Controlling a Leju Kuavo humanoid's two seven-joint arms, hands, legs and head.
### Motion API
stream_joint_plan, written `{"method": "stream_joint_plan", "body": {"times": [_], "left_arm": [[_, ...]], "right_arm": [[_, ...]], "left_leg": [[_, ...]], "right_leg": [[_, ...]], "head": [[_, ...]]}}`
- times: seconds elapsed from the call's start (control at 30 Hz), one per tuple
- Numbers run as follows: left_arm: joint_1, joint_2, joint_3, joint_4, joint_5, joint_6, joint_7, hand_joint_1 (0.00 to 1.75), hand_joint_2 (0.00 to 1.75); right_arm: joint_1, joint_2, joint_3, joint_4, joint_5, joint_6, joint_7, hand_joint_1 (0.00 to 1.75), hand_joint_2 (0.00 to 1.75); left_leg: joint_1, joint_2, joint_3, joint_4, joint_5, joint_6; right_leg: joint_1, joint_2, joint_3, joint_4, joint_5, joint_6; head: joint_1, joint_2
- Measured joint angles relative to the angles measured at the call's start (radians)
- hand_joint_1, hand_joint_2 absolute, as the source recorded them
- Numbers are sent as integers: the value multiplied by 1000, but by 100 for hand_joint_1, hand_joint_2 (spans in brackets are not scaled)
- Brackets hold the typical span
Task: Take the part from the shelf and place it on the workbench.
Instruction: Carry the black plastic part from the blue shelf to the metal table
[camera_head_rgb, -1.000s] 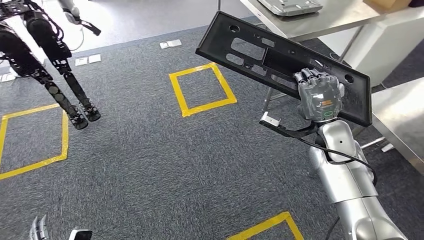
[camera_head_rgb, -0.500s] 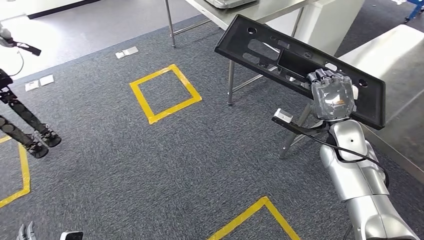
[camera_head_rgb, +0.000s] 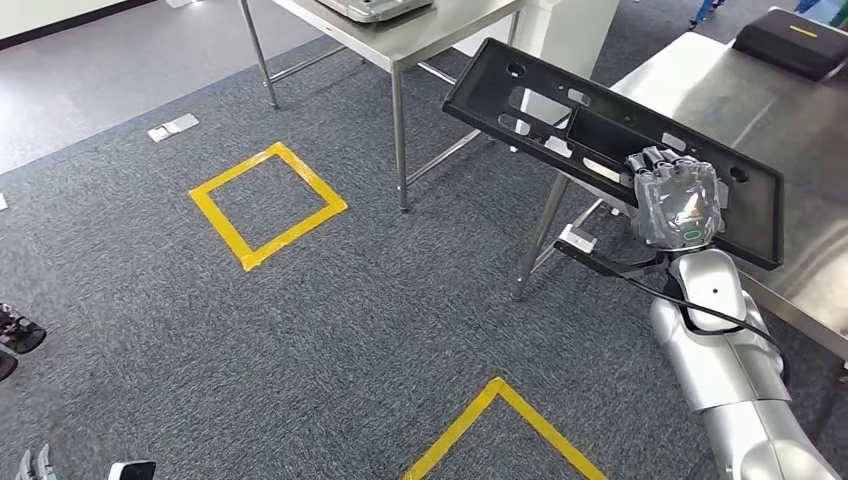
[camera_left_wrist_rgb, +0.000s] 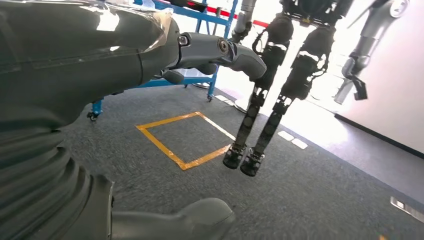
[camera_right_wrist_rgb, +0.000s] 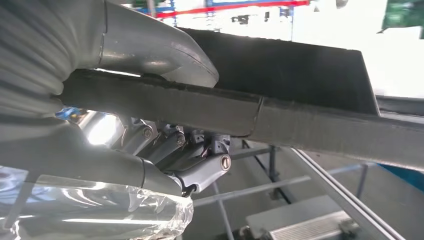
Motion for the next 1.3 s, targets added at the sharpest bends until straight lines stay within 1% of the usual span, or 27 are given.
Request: {"method": "stream_joint_plan", "body": {"times": [0.03, 0.07, 0.1, 0.17, 0.23, 0.3, 0.33, 0.4, 0.47, 0.5, 0.53, 0.57, 0.6, 0.63, 0.7, 0.77, 0.83, 0.9, 0.97, 1.03, 1.07, 1.1, 1.13, 1.2, 1.23, 1.27, 1.3], "left_arm": [[0, 0, 2, 0, 0, 0, 0, 0, 175], [0, 0, 4, 0, 1, 0, 0, 0, 175], [0, -1, 5, 0, 4, 0, 0, 0, 175], [-1, -2, 7, 0, 12, 0, 0, 0, 175], [-1, -1, 12, 0, 14, 0, 0, 0, 175], [-4, -2, 20, 0, 3, 0, 0, 0, 175], [-7, -2, 22, 0, -1, 0, 0, 0, 175], [-9, -2, 28, -1, -1, 0, 0, 0, 175], [-6, -1, 37, -2, 1, 0, 0, 0, 175], [-4, -1, 41, -2, -1, 0, 0, 0, 175], [-2, -1, 45, -2, -7, 0, 0, 0, 175], [-2, -1, 48, -3, -14, 0, 0, 0, 175], [-1, -1, 50, -5, -21, 0, 0, 0, 175], [-1, -1, 52, -8, -27, 0, 0, 0, 175], [-1, -1, 58, -16, -32, 0, 0, 0, 175], [-1, -1, 64, -23, -35, 0, 0, 0, 175], [-2, -1, 66, -30, -40, 0, 0, 0, 175], [-2, -2, 66, -37, -45, 0, 0, 0, 175], [2, -2, 68, -41, -46, 0, 0, 0, 175], [4, -3, 70, -42, -46, 0, 0, 0, 175], [4, -3, 70, -42, -46, 0, 0, 0, 175], [4, -3, 70, -42, -47, 0, 0, 0, 175], [3, -4, 70, -42, -47, 0, 0, 0, 175], [4, -4, 71, -44, -47, 0, 0, 0, 175], [4, -3, 71, -46, -47, 0, 0, 0, 175], [4, -3, 71, -48, -48, 0, 0, 0, 175], [3, -3, 71, -49, -50, 0, 0, 0, 175]], "right_arm": [[3, 0, 0, 0, 0, 0, 0, 175, 175], [6, -1, 0, 0, 0, 0, 0, 175, 175], [7, -2, 0, 0, 0, 0, 0, 175, 175], [7, -4, -1, -1, 0, 0, 1, 175, 175], [12, -7, -4, -5, 0, 1, 4, 175, 175], [23, -14, -11, -13, 0, 2, 6, 175, 175], [29, -18, -16, -19, 0, 2, 7, 175, 175], [39, -25, -25, -32, 0, 2, 10, 175, 175], [52, -28, -31, -43, 0, 2, 15, 175, 175], [61, -28, -33, -48, 0, 2, 17, 175, 175], [72, -28, -34, -52, 2, 2, 18, 175, 175], [83, -28, -36, -55, 5, 2, 18, 175, 175], [92, -28, -39, -58, 9, 1, 19, 175, 175], [98, -28, -44, -60, 13, 1, 21, 175, 175], [109, -29, -52, -63, 18, -2, 27, 175, 175], [126, -32, -62, -69, 19, -5, 33, 175, 175], [149, -40, -75, -80, 19, -9, 36, 175, 175], [165, -49, -91, -94, 20, -13, 36, 175, 175], [175, -54, -102, -105, 20, -16, 37, 175, 175], [188, -54, -107, -112, 20, -17, 37, 175, 175], [195, -54, -108, -114, 20, -18, 37, 175, 175], [200, -55, -109, -115, 20, -18, 37, 175, 175], [203, -56, -111, -118, 20, -18, 37, 175, 175], [204, -57, -115, -126, 20, -18, 37, 175, 175], [205, -57, -118, -129, 20, -18, 37, 175, 175], [206, -57, -120, -131, 21, -19, 37, 175, 175], [209, -57, -122, -133, 22, -19, 38, 175, 175]], "left_leg": [[0, 15, -1, 0, -1, -1], [0, 29, -1, 1, -2, -2], [1, 42, 0, 1, -4, -5], [-3, 66, 2, 7, -12, -16], [-9, 86, 6, 13, -21, -29], [-8, 107, 13, 14, -28, -39], [-4, 104, 14, 18, -34, -44], [5, 58, -5, 70, -75, -52], [8, 3, -64, 202, -144, -53], [7, -9, -99, 270, -169, -52], [7, -14, -123, 312, -176, -50], [7, -16, -129, 315, -163, -46], [7, -21, -117, 278, -132, -42], [8, -34, -89, 211, -91, -37], [9, -76, -31, 83, -35, -29], [4, -89, -9, 39, -24, -26], [0, -65, -5, 29, -18, -18], [0, -42, -1, 15, -8, -4], [-1, -16, 0, 9, -4, 2], [-2, 12, -1, 9, -4, 3], [-2, 25, -2, 10, -5, 2], [-2, 39, -1, 10, -6, 1], [-1, 51, -1, 11, -8, -2], [-6, 74, 1, 16, -14, -11], [-10, 84, 3, 18, -17, -17], [-14, 95, 6, 20, -20, -22], [-15, 107, 9, 19, -22, -26]], "right_leg": [[-4, -3, -13, 29, -7, 7], [-8, -8, -4, 17, 2, 17], [-13, -17, 26, -36, 22, 28], [-18, -70, 110, -180, 67, 44], [-12, -101, 151, -251, 86, 37], [-8, -79, 151, -253, 88, 20], [-11, -67, 151, -254, 89, 13], [-18, -43, 153, -255, 92, -3], [-14, -18, 153, -255, 93, -14], [-11, -3, 154, -255, 93, -16], [-8, 13, 154, -255, 93, -17], [-6, 28, 155, -255, 93, -17], [-5, 42, 156, -255, 93, -17], [-5, 56, 157, -255, 93, -17], [-2, 81, 157, -254, 94, -14], [-3, 102, 152, -254, 98, -8], [-5, 110, 145, -255, 101, 4], [-1, 65, 119, -216, 78, 8], [0, 10, 63, -100, 21, 4], [-2, -3, 11, 17, -20, 10], [-5, -5, 9, 29, -21, 18], [-7, -11, 30, -4, -6, 28], [-11, -26, 69, -73, 18, 37], [-10, -81, 143, -210, 59, 43], [-7, -99, 163, -245, 70, 38], [-3, -105, 167, -255, 74, 29], [0, -93, 167, -255, 78, 21]], "head": [[0, 0], [0, 0], [0, 0], [2, 0], [1, 0], [-3, 0], [-3, 0], [-5, 0], [-8, 0], [-8, 0], [-9, 0], [-9, 0], [-9, 0], [-9, 0], [-8, 0], [-8, 0], [-8, 0], [-5, 0], [-1, 0], [1, 0], [2, 0], [2, 0], [2, 0], [2, 0], [1, 0], [-1, 0], [-2, 0]]}}
